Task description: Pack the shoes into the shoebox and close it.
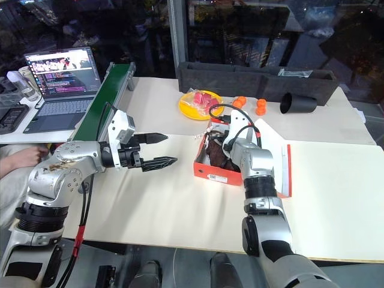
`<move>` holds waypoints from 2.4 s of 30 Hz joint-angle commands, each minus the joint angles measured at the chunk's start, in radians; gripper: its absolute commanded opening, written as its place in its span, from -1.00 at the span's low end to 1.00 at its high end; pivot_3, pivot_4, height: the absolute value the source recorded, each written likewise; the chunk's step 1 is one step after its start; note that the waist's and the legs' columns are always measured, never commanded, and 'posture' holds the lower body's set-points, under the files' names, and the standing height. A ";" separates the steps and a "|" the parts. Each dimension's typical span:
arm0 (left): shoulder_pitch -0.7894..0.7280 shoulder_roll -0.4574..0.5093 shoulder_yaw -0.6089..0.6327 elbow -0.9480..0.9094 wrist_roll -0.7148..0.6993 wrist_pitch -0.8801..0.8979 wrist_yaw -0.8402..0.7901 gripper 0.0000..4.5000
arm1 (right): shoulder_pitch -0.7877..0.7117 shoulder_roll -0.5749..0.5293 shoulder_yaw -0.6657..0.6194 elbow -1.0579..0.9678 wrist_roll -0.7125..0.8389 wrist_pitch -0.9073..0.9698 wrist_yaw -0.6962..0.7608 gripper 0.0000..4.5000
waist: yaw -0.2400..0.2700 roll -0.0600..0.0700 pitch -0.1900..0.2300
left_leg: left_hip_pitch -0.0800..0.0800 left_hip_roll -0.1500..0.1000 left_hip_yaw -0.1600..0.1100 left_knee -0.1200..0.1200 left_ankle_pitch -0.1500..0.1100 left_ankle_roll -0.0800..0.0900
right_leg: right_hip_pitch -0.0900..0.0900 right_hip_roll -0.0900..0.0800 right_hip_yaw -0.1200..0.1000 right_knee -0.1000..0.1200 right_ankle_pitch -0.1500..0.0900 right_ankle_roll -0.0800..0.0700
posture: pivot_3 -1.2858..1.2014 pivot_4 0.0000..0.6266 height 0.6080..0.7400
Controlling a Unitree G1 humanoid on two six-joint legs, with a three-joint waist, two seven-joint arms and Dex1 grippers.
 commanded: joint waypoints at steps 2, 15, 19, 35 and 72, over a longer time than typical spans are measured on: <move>-0.014 0.006 0.020 -0.034 -0.015 0.002 0.007 1.00 | -0.016 0.009 0.056 0.249 -0.063 -0.075 0.036 -0.97 | -0.011 -0.003 -0.002 | 0.005 0.000 0.000 0.001 0.000 0.000 | 0.005 0.000 0.000 0.000 0.000 0.000 | 0.03 -0.52 -0.05; -0.012 0.017 0.030 -0.036 -0.011 0.004 0.022 1.00 | 0.158 0.120 0.225 -0.185 -0.092 0.205 0.121 -0.97 | -0.027 -0.011 -0.007 | 0.014 0.000 -0.001 -0.001 0.000 0.000 | 0.013 0.001 0.000 0.001 -0.001 0.000 | 0.03 -0.52 -0.05; -0.019 0.012 0.023 -0.035 -0.008 0.003 0.022 1.00 | 0.217 0.129 0.280 -0.199 -0.141 0.209 0.118 -0.97 | -0.027 -0.011 -0.007 | 0.014 0.000 -0.001 -0.002 0.000 0.000 | 0.012 0.001 0.000 0.003 -0.003 -0.001 | 0.03 -0.52 -0.05; -0.025 0.011 -0.002 -0.002 0.007 -0.030 -0.022 1.00 | 0.094 0.157 -0.226 -0.778 0.174 0.512 -0.037 -0.97 | 0.003 -0.003 -0.001 | 0.004 0.000 -0.002 -0.001 0.000 0.000 | 0.003 0.000 -0.001 0.004 -0.003 -0.001 | 0.03 -0.52 -0.05; -0.078 -0.056 -0.066 0.201 0.120 -0.216 -0.118 1.00 | 0.487 0.216 -0.763 -0.839 0.215 0.469 -0.297 -0.97 | 0.010 0.004 0.003 | -0.007 0.000 0.000 -0.002 0.008 0.005 | -0.004 0.000 -0.004 0.011 -0.006 -0.003 | 0.03 -0.52 -0.05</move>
